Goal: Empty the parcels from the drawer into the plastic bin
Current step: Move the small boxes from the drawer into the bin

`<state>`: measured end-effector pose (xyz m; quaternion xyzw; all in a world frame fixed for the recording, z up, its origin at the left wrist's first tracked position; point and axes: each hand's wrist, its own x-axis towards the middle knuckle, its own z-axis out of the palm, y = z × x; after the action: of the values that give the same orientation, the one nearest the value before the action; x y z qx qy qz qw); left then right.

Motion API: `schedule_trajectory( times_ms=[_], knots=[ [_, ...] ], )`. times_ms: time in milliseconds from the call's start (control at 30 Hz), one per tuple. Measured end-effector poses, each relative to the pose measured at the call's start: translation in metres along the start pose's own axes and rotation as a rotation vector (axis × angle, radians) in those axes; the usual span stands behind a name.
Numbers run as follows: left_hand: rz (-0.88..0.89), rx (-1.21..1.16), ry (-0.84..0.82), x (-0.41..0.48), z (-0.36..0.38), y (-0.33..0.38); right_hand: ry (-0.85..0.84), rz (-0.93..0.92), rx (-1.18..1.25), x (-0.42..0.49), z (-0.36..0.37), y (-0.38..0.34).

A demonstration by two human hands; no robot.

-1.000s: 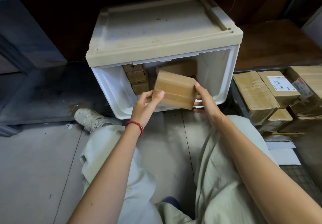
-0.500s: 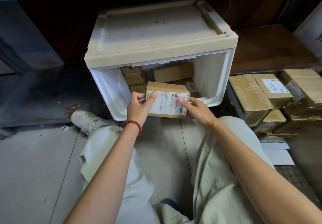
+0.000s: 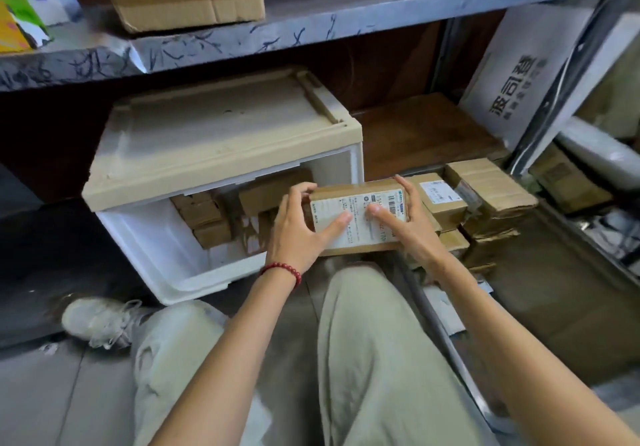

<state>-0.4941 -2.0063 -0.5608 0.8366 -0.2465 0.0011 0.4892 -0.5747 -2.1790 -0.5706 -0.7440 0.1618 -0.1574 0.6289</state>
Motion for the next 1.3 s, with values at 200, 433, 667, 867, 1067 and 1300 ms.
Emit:
schedule_trajectory(
  times_ms=[200, 433, 667, 867, 1067, 1300],
  knots=[
    [0.086, 0.081, -0.256, 0.020, 0.068, 0.042, 0.117, 0.153, -0.010, -0.020, -0.086, 0.017],
    [0.089, 0.021, -0.434, 0.017, 0.144, 0.060, 0.055, 0.271, -0.048, -0.047, -0.162, 0.047],
    [0.183, 0.112, -0.672, 0.011, 0.205, 0.060, 0.074, 0.455, -0.121, -0.074, -0.199, 0.090],
    [0.432, 0.567, -0.600, 0.013, 0.221, 0.042, -0.020, 0.654, -0.159, -0.066, -0.195, 0.129],
    [0.619, 0.676, -0.502, 0.013, 0.225, 0.014, -0.147, 0.868, -0.107, -0.052, -0.165, 0.174],
    [0.579, 0.541, -0.445, 0.013, 0.226, 0.012, -0.151, 1.030, -0.084, -0.031, -0.123, 0.209]
  ],
)
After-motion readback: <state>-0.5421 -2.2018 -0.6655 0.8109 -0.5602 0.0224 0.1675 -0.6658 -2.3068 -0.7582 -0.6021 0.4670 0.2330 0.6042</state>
